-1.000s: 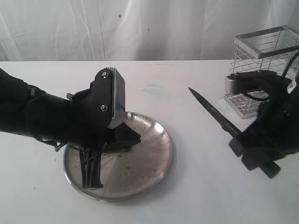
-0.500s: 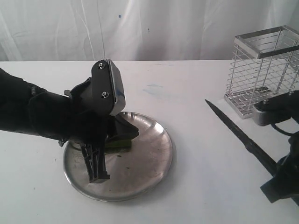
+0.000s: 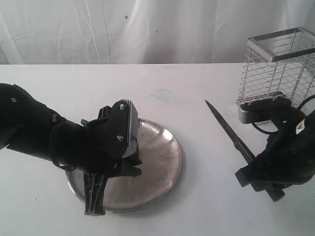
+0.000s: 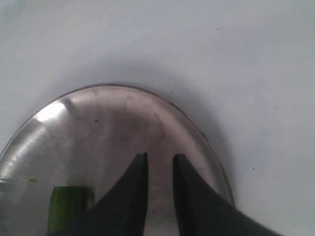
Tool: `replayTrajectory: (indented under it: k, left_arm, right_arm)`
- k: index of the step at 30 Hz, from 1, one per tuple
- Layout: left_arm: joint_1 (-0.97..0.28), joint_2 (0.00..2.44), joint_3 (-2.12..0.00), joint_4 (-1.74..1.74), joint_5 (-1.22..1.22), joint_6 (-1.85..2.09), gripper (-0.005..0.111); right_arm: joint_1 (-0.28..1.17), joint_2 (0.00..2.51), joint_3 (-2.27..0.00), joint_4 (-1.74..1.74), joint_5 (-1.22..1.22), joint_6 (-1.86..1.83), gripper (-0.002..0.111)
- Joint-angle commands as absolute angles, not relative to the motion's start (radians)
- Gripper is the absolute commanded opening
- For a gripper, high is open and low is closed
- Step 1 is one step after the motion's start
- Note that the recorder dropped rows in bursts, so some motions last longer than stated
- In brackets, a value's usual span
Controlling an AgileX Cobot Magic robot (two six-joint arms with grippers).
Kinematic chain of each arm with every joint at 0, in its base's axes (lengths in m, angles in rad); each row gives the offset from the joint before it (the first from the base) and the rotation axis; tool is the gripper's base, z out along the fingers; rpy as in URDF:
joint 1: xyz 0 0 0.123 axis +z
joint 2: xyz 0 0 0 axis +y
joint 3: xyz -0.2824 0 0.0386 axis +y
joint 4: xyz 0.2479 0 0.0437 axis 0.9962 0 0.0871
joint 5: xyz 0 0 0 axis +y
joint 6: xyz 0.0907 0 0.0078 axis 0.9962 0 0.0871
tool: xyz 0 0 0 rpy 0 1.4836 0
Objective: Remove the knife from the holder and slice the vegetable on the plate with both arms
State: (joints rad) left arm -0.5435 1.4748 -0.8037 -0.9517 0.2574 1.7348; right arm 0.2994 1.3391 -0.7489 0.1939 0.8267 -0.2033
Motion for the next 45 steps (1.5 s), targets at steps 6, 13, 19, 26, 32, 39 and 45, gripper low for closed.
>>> replayTrajectory:
  k: [6,13,19,26,32,39,45]
  left_arm:
    - [-0.548,1.535,-0.799,-0.819,-0.014,1.788,0.067]
    - [-0.367,1.622,-0.988,-1.201,0.123,1.645,0.022]
    - [-0.184,1.616,-1.092,-0.943,0.264,1.095,0.000]
    - [-0.181,1.631,-1.109,-0.965,0.249,1.103,0.000]
    - [-0.181,1.690,-1.107,-1.100,0.266,1.103,0.000]
    - [-0.183,1.700,-1.107,-1.176,0.504,1.443,0.000]
    - [-0.183,1.717,-1.107,-1.270,0.415,1.475,0.000]
  right_arm:
    - [0.301,1.478,-0.819,0.308,0.753,-0.259,0.000]
    - [0.310,1.475,-0.861,0.443,0.851,-0.401,0.000]
    - [0.533,1.553,-0.967,0.349,0.844,-0.084,0.000]
    - [0.780,1.658,-0.971,0.212,0.674,0.348,0.000]
    - [0.806,1.722,-1.032,0.212,0.763,0.348,0.000]
    - [0.806,1.780,-1.116,0.183,0.761,0.342,0.000]
    - [0.806,1.845,-1.118,0.185,0.673,0.408,0.000]
